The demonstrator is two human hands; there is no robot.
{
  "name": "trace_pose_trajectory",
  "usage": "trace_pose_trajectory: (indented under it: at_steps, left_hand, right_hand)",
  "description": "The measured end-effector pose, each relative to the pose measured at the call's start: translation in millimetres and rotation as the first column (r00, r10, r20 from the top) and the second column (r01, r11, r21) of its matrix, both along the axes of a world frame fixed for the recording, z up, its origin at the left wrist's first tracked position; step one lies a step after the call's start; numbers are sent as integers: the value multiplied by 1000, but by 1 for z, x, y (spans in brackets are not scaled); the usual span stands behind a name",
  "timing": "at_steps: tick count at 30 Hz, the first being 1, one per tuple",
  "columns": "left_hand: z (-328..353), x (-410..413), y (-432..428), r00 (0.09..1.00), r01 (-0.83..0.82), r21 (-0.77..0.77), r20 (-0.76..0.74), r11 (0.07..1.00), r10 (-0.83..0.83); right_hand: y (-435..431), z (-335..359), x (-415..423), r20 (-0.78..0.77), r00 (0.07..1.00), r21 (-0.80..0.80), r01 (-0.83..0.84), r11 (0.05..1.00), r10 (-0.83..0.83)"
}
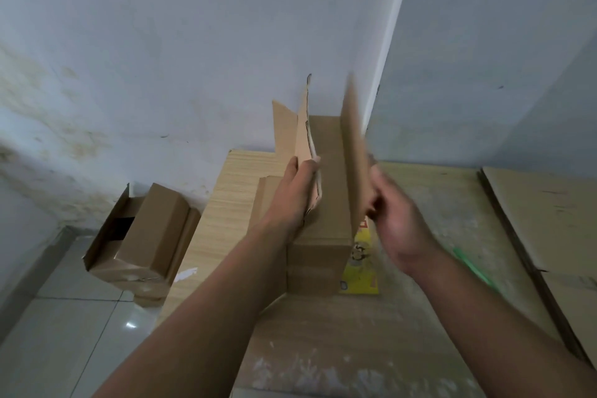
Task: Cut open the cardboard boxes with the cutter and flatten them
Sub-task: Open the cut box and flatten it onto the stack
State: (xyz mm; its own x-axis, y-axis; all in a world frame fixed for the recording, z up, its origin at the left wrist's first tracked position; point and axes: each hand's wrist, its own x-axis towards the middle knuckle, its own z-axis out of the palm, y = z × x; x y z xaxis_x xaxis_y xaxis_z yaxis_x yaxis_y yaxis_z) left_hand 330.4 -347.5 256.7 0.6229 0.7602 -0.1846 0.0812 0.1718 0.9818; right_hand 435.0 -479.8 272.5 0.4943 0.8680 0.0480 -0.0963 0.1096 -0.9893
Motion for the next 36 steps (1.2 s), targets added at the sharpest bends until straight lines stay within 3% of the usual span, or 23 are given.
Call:
trace_pose_trajectory:
  at_steps: [2,3,5,9,12,13,15,17,19,25,30,33,36]
  left_hand:
    - [-34,7,15,999,50,-35,21,998,-50]
    - [-62,11,26,999,34,-44,27,998,-33]
    - [-45,3,21,999,36,-24,-14,999,-36]
    - [19,-10,-8,996,78,-2,33,997,-78]
    - [18,-5,-4,991,89,205,-119,975,-65]
    - [13,-6,-1,985,121,264,-149,957,-83]
    - [16,-12,-4,976,157,273,-193,949,-106]
    - [20,-16,-8,982,133,275,-165,952,-90]
    - [18,-17,-7,989,108,286,-129,952,-74]
    - [9,-15,-5,992,78,267,-118,961,-47]
    - [5,-11,-5,989,52,280,-145,959,-11]
    - [5,-6,-5,992,34,286,-124,957,2]
    - [6,-1,0,996,-4,192,-86,981,20]
  right_hand:
    - [13,-10,-15,253,959,-149,-94,984,130]
    - [17,-19,-19,408,905,-223,-30,974,121]
    - [18,-25,-26,513,855,-241,61,969,74]
    - [20,-36,-19,457,880,-247,-10,969,125]
    - [25,-36,-7,422,901,-214,-3,977,95]
    - [29,-37,-3,361,932,-188,31,982,40]
    - [39,-38,6,90,988,-182,142,973,-128]
    - [50,-42,19,-168,953,-267,201,943,-251]
    - [55,-51,28,-259,937,-330,141,933,-233]
    - [59,-49,23,-225,969,-303,28,953,-100]
    - [40,-53,17,-240,948,-235,151,960,-208]
    - [26,-50,17,-79,977,-170,185,968,-200]
    - [12,-59,30,128,968,-231,242,942,-218]
